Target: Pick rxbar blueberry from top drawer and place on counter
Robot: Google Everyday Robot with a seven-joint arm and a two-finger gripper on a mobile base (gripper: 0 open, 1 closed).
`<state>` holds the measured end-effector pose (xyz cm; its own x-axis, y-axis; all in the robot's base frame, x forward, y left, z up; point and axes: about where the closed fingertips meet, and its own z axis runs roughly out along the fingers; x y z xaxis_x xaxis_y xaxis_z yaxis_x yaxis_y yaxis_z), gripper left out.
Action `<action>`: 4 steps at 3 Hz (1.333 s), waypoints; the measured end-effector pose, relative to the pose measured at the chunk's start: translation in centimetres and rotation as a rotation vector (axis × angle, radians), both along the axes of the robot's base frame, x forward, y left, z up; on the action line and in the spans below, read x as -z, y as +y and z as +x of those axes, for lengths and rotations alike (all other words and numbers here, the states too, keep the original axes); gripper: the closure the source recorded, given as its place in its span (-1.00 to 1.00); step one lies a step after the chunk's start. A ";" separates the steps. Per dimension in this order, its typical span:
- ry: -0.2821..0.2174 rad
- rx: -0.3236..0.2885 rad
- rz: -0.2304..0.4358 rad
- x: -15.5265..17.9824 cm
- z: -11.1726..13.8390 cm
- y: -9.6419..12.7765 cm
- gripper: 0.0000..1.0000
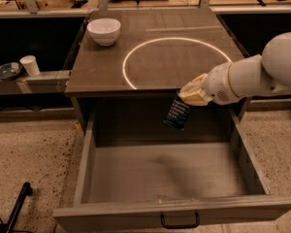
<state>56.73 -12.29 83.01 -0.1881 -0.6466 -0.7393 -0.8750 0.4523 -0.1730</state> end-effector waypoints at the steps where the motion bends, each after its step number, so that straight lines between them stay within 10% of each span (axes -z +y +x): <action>1: -0.042 -0.023 -0.017 -3.8 3.3 -0.3 1.00; 4: -0.031 -0.034 -0.036 -9.3 13.7 0.1 1.00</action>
Offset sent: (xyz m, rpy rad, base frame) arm 0.1204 -0.0067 0.1147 -0.0340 -0.0792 0.0551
